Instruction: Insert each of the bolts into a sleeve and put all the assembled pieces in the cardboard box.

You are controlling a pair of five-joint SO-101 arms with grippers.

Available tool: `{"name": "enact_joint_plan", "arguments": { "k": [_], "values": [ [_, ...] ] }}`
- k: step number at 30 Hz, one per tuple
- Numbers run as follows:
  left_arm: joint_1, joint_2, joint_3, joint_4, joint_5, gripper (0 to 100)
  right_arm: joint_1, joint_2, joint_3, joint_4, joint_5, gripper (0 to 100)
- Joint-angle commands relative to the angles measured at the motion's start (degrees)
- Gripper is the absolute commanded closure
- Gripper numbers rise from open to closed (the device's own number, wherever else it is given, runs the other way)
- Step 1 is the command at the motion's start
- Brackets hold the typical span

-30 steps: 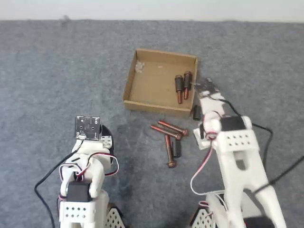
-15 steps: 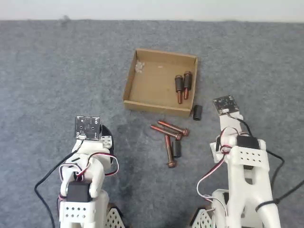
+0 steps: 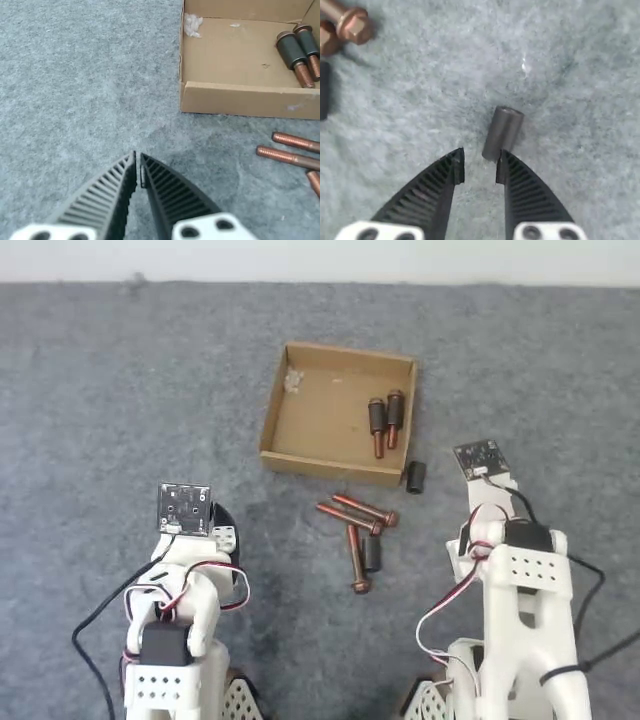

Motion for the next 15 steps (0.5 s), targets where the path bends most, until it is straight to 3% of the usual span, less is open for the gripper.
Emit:
{"name": "enact_joint_plan", "arguments": {
  "k": [1, 15],
  "values": [
    [-0.26, -0.88, -0.48, -0.97, -0.35, 99, 1.01, -2.07, -3.87, 2.42, 0.35, 91.1],
    [-0.35, -0.88, -0.48, -0.79, -0.35, 99, 3.74, -1.54, -3.60, 2.51, -5.63, 90.9]
  ]
}}
